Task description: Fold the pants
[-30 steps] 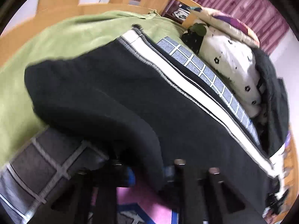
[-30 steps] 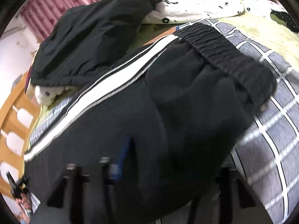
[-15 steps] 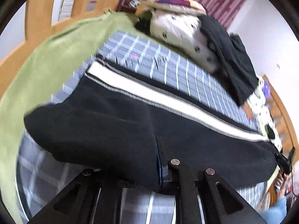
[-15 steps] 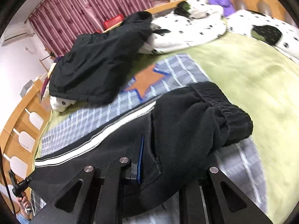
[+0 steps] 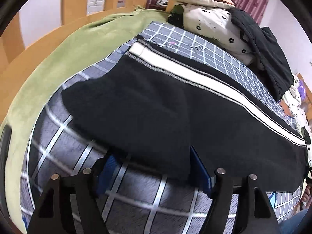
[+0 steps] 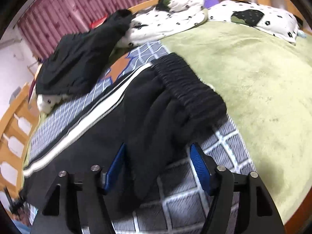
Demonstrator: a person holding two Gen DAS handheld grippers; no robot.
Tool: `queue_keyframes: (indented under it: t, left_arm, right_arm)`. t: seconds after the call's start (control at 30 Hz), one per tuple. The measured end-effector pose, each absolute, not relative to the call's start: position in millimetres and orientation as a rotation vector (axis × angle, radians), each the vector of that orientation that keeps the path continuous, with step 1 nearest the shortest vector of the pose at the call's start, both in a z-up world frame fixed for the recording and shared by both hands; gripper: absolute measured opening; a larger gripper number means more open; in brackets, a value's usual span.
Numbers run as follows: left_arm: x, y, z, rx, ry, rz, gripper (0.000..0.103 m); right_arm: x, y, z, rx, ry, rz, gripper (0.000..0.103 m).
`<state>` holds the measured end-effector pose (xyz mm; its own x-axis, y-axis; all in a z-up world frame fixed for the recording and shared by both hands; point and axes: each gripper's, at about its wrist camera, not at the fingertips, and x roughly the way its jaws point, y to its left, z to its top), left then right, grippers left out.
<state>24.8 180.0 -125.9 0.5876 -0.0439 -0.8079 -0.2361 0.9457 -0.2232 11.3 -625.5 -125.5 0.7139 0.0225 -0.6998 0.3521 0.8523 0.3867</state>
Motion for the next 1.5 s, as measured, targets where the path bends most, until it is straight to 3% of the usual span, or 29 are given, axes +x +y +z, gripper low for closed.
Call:
queue_keyframes:
  t: [0.13,0.17,0.2,0.27,0.37,0.5,0.57,0.63,0.67,0.73,0.83,0.9,0.97,1.07,1.2,1.23,1.3,1.43,1.5]
  left_arm:
    - [16.7,183.0,-122.6,-0.353,0.922,0.145,0.074]
    - [15.2,184.0,-121.4,-0.353,0.918,0.152,0.074]
    - [13.5,185.6,-119.9,-0.355,0.91,0.16,0.074]
    - [10.1,188.8,-118.7,-0.37,0.9,0.163,0.074]
    - [7.5,193.0,-119.1,-0.388,0.877,0.165,0.074]
    - [11.9,207.1,-132.4,-0.478,0.859,0.176,0.077]
    - [17.4,213.2,-135.4,-0.513,0.846,0.178,0.077]
    - [27.8,218.7,-134.8,-0.531,0.83,0.19,0.076]
    - [33.9,221.3,-134.6,-0.534,0.834,0.198,0.072]
    - [48.1,227.2,-135.0,-0.531,0.849,0.217,0.043]
    - [64.7,238.6,-132.1,-0.546,0.881,0.169,0.019]
    - [60.5,241.7,-118.9,-0.536,0.828,0.126,0.018]
    - [53.4,237.4,-106.2,-0.455,0.763,0.113,0.018]
    - [57.2,227.5,-118.5,-0.359,0.844,0.155,0.019]
    - [52.0,229.7,-130.3,-0.371,0.926,0.184,0.043]
    - [48.8,229.5,-127.5,-0.362,0.936,0.184,0.059]
    - [41.5,224.3,-119.5,-0.31,0.943,0.171,0.069]
    - [34.0,192.7,-114.9,-0.242,1.032,-0.046,0.063]
    - [29.5,172.8,-100.1,-0.159,0.992,-0.106,0.061]
  right_arm:
    - [45.3,-641.2,-140.6,0.667,0.754,-0.23,0.077]
    - [51.5,-642.2,-140.0,0.675,0.75,-0.273,0.066]
    - [56.0,-642.9,-135.1,0.66,0.734,-0.312,0.047]
    - [61.2,-644.9,-108.3,0.566,0.658,-0.25,0.039]
    - [55.3,-651.1,-77.9,0.513,0.56,-0.165,0.039]
    - [71.7,-649.0,-104.7,0.415,0.747,-0.246,0.053]
    - [63.1,-649.1,-124.5,0.384,0.849,-0.268,0.054]
    - [39.6,-641.9,-131.0,0.371,0.838,-0.24,0.054]
    - [29.8,-637.8,-129.4,0.357,0.833,-0.237,0.055]
    - [8.5,-632.2,-124.9,0.329,0.829,-0.246,0.058]
    - [-8.5,-620.7,-109.1,0.298,0.83,-0.276,0.058]
    - [-14.3,-615.2,-99.4,0.288,0.82,-0.287,0.058]
    - [-17.5,-603.6,-86.0,0.281,0.805,-0.298,0.058]
    - [-16.4,-582.1,-73.1,0.277,0.792,-0.288,0.058]
    - [3.6,-550.8,-64.0,0.268,0.801,-0.24,0.06]
    - [9.6,-541.6,-62.0,0.258,0.807,-0.226,0.061]
    - [24.1,-516.3,-56.0,0.212,0.815,-0.192,0.065]
    - [56.2,-466.2,-48.7,0.109,0.809,-0.128,0.07]
    - [79.1,-435.7,-53.7,0.054,0.821,-0.082,0.07]
